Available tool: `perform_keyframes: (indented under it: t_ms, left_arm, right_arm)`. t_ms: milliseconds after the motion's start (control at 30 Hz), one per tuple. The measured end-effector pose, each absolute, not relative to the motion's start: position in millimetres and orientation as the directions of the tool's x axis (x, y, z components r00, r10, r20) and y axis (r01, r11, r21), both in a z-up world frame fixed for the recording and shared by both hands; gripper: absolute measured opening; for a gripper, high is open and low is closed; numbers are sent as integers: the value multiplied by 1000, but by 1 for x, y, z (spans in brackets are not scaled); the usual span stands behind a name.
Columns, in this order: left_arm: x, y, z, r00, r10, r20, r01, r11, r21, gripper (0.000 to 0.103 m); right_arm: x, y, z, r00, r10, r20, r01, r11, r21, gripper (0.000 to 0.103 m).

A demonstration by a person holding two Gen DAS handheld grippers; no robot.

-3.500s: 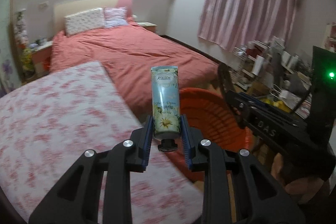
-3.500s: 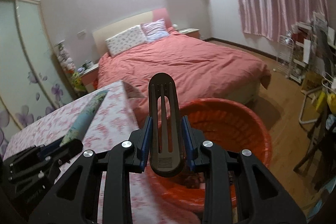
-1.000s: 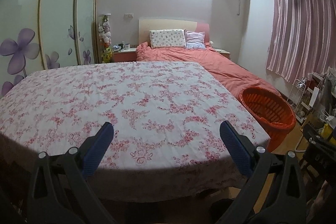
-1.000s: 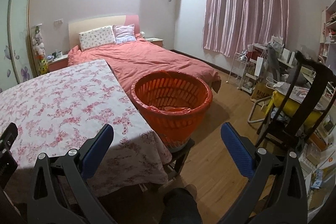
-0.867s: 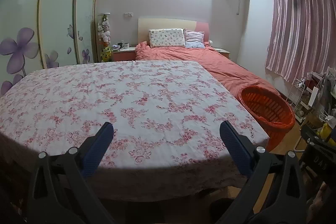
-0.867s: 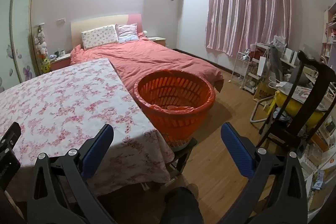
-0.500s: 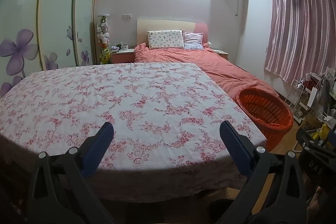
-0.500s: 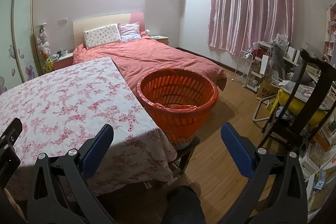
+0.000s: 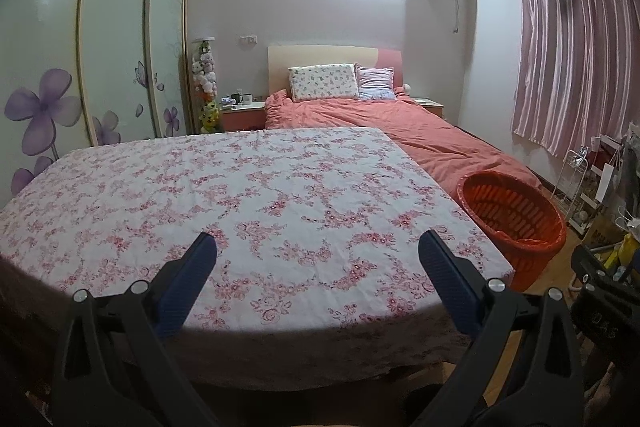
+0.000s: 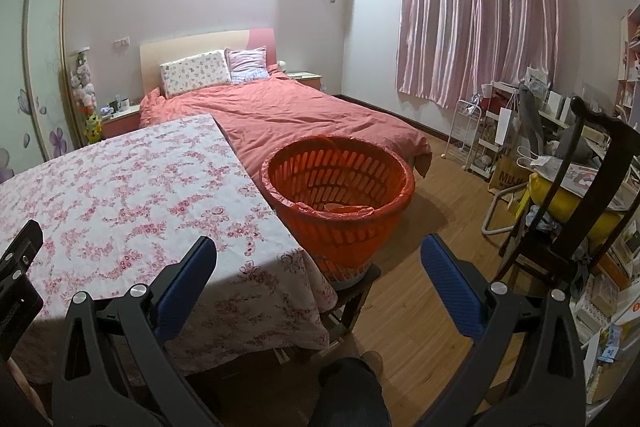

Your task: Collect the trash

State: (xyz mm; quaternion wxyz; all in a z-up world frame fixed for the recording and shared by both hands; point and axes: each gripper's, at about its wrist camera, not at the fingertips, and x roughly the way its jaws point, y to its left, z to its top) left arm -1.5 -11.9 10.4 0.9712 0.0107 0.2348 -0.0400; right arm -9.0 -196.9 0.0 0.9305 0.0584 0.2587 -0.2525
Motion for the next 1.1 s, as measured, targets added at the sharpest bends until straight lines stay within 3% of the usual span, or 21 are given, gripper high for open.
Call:
perform_keyframes:
  t_ms: [1100]
  left_arm:
    - [-4,-20,10,885,-93,-457,107,994,3,99]
  right_arm:
    - [-8,-197,6,740,-439,-509,501,865,-18,101]
